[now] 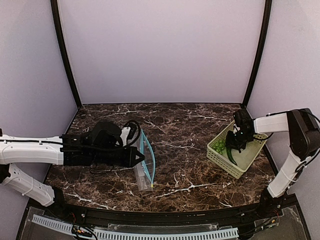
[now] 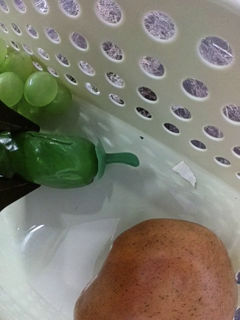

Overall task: Place the food in the zip-top bag and seal the zipper
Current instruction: Pick up the fake vegetable from the bin, then place the fake vegetable in the zipper food storage bag.

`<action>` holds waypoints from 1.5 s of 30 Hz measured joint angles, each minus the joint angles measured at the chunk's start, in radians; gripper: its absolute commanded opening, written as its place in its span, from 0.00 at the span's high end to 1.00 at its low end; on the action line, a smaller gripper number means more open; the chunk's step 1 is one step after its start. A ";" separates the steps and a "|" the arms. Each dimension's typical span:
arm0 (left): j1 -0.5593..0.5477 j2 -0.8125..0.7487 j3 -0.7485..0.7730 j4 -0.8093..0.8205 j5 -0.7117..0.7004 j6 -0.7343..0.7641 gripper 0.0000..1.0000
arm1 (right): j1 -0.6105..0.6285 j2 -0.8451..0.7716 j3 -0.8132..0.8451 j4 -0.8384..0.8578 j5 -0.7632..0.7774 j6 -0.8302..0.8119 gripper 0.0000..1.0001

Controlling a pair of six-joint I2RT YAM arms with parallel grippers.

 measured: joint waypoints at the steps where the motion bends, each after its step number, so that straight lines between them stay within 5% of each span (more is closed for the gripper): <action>1: 0.000 -0.003 0.000 -0.003 -0.001 0.000 0.99 | 0.000 0.000 0.000 0.001 0.001 0.000 0.87; 12: 0.000 -0.008 0.000 -0.011 -0.011 -0.002 0.99 | -0.007 -0.062 0.000 -0.037 0.005 -0.006 0.96; 26: 0.000 0.011 0.000 0.031 0.053 0.005 0.99 | 0.007 -0.489 0.047 -0.152 -0.148 -0.076 1.00; 36: 0.000 0.135 0.033 0.186 0.196 -0.032 0.99 | 0.267 -0.761 0.064 -0.090 -0.372 0.018 1.00; 45: 0.000 0.197 0.061 0.317 0.267 -0.107 0.99 | 0.536 -0.777 0.000 0.142 -0.334 0.110 1.00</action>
